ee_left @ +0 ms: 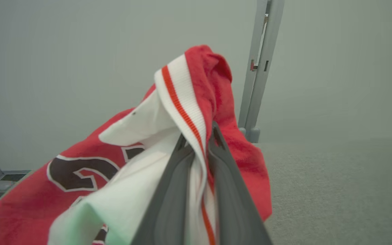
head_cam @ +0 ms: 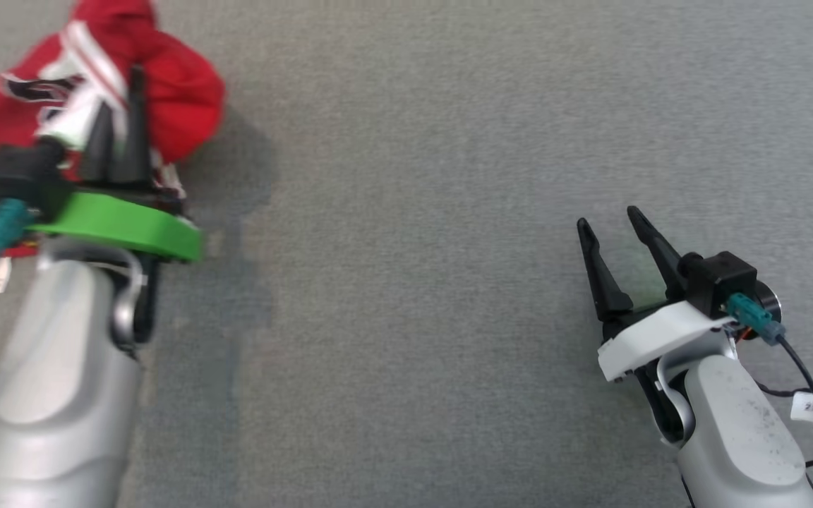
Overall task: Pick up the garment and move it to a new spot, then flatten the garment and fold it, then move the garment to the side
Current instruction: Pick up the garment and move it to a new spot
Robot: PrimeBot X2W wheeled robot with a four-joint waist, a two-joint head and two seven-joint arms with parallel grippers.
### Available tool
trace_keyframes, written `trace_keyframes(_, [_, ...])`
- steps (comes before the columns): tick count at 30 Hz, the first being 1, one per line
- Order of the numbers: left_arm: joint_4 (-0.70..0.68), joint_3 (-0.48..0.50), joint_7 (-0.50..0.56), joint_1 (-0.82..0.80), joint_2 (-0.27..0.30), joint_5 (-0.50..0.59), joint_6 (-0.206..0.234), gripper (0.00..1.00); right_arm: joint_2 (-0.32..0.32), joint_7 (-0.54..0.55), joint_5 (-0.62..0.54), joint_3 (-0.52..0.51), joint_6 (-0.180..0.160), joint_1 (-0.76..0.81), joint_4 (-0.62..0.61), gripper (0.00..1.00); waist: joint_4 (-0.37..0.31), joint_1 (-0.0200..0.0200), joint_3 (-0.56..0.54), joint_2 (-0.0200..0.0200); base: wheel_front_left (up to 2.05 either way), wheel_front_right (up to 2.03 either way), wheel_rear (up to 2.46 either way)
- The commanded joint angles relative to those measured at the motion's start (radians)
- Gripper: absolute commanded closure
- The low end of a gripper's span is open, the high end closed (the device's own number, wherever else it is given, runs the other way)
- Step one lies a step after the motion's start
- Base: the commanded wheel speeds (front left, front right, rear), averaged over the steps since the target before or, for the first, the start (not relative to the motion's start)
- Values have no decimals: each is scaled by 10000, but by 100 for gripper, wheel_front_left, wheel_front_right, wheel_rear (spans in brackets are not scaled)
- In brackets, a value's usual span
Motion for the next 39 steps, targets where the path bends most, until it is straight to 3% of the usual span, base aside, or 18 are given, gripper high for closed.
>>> trace_keyframes(1, [-106,-208,-33,126,-177,51,-67,100,-44,1,123,-1,-19,204,2,0,-727,-1,-616,-1,0,0,0])
trace_keyframes(9, [213,-1903,-34,192,-1415,-122,-141,100,-39,1,250,-42,-19,674,-36,0,-2158,-1,-1064,-1,0,0,0])
trace_keyframes(16, [589,-2798,-33,717,-1896,-614,-138,100,-36,1,210,-223,-19,1064,-1,0,-2763,-1,-1273,-1,0,0,0])
trace_keyframes(17, [634,-2835,-34,831,-1927,-642,-139,89,-38,1,210,-246,-19,1075,8,0,-2770,-1,-1306,-1,0,0,0])
trace_keyframes(18, [718,-2888,-33,984,-1972,-690,-139,56,-35,1,198,-274,-19,1092,13,0,-2756,-1,-1353,-1,0,0,0])
trace_keyframes(19, [785,-2868,-34,1089,-1991,-669,-139,0,-36,1,189,-305,-19,1123,16,0,-2728,-1,-1386,-1,0,0,0])
trace_keyframes(25, [883,-1959,-31,1897,-1986,-213,-131,0,-36,1,181,-343,-19,1214,-5,0,-2253,-1,-1701,-1,0,0,0])
trace_keyframes(32, [410,-113,-32,3206,-1809,801,153,0,-42,0,203,-333,-19,1361,-73,0,-1518,-1,-2252,-1,0,0,0])
trace_keyframes(39, [-138,1279,-32,4993,-1905,1651,54,0,-41,1,326,-252,-19,1723,72,0,-1118,-1,-2821,-1,0,0,0])
